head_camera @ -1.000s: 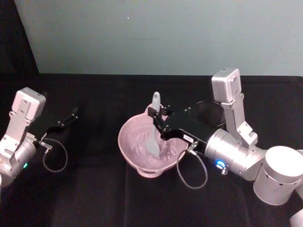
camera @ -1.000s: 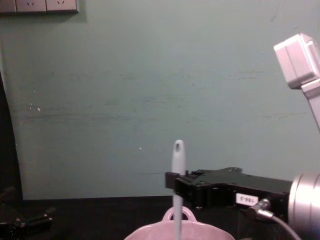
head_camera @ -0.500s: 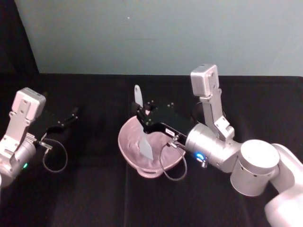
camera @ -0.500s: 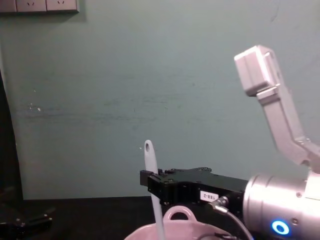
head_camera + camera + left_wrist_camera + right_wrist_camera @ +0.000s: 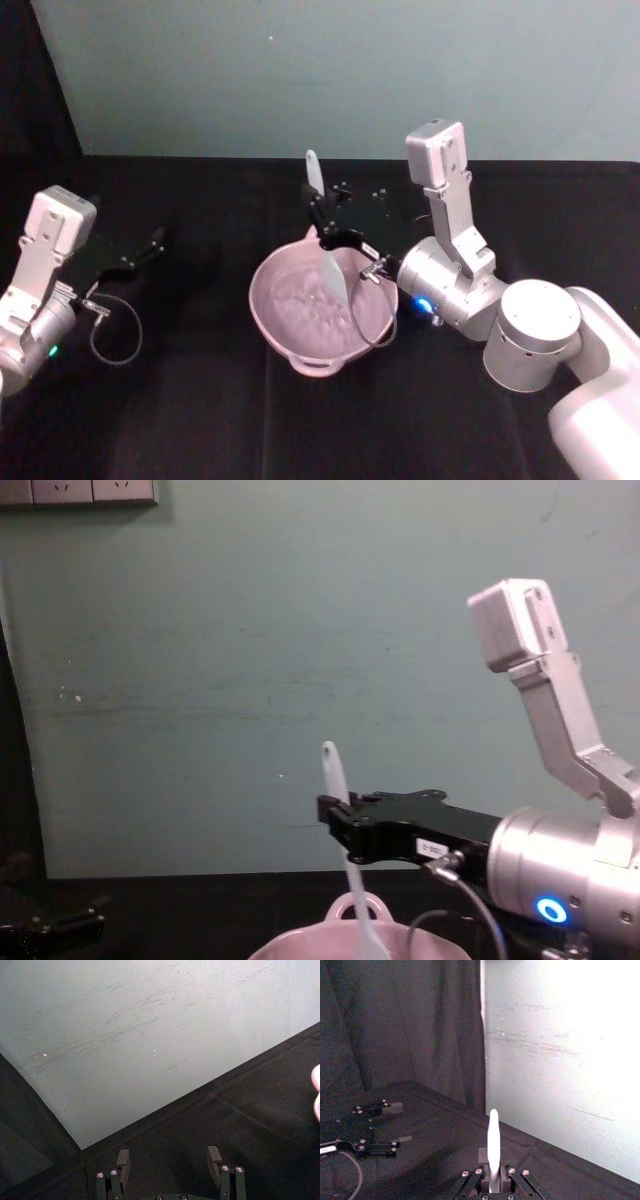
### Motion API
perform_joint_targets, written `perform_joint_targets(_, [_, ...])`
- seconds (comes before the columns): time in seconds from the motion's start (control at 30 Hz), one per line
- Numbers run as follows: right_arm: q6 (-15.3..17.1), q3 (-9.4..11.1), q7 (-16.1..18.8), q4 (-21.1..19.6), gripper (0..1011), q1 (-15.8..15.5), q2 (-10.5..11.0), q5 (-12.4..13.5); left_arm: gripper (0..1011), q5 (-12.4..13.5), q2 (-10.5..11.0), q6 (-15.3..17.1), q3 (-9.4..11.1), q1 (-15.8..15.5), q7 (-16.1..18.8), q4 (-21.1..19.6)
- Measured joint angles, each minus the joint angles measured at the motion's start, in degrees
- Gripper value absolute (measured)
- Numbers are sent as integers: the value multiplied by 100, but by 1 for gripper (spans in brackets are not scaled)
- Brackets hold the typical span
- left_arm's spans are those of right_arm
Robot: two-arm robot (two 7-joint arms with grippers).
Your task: Use the one hand to pick up the spoon and stir the clear water in the bowl.
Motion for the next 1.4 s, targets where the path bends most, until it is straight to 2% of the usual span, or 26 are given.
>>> perform_joint_targets(0.2, [24,152,-6,-195,127,-153,118,-51,1011,0,0,0,0,0,0,0])
perform_joint_targets(0.5, [301,390,173,-898,127,-580,448,87,1011,0,0,0,0,0,0,0])
perform_joint_targets(1.0, [631,516,378,-1759,127,-1084,945,401,1011,0,0,0,0,0,0,0])
perform_joint_targets(1.23, [616,492,388,-1819,127,-1070,963,487,1011,0,0,0,0,0,0,0])
perform_joint_targets(1.4, [266,393,410,-1528,127,-892,806,485,1011,0,0,0,0,0,0,0])
